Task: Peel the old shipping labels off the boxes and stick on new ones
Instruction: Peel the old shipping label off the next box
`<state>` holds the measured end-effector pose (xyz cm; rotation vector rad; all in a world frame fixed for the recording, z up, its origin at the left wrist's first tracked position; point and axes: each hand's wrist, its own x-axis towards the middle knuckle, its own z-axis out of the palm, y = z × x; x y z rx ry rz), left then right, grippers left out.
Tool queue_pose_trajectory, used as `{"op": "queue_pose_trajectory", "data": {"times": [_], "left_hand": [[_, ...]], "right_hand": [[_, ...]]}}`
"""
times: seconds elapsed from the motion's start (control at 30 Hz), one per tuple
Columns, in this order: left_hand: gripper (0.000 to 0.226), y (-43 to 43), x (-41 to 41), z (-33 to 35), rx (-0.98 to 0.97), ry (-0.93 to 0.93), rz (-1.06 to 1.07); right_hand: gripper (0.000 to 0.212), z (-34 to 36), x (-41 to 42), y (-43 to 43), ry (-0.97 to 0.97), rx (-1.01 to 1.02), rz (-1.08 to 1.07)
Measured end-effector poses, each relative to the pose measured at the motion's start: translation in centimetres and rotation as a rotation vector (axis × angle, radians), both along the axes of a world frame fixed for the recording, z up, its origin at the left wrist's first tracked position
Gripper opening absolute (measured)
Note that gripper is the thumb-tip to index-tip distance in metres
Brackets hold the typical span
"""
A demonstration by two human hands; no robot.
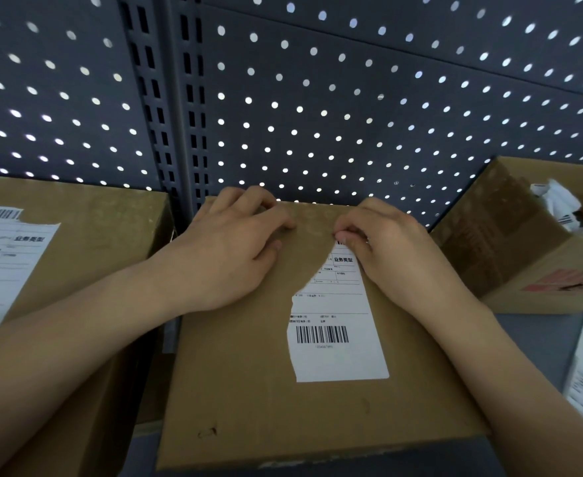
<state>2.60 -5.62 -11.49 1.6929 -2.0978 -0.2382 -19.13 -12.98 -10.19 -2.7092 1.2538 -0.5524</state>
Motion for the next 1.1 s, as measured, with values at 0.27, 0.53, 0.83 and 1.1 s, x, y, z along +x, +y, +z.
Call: {"op": "queue_pose_trajectory", "data": {"times": [0.27, 0.53, 0.83, 1.1], "left_hand": [[0.033, 0.0, 0.0, 0.0, 0.005, -0.012, -0.002], [0.032, 0.2, 0.0, 0.1, 0.000, -0.006, -0.005], [0.035, 0.2, -0.1, 0.4, 0.034, -0.019, 0.000], [0.037, 0.2, -0.1, 0.4, 0.050, -0.022, 0.001]], "right_hand": [[0.013, 0.4, 0.7, 0.5, 0.240, -0.132, -0.057], [0.010, 0.1, 0.6, 0.5, 0.215, -0.117, -0.062], [0.034, -0.1, -0.9, 0.8, -0.040, 0.020, 0.004], [0.016, -0.5, -1.1, 0.0, -0.121, 0.000, 0.047]]}}
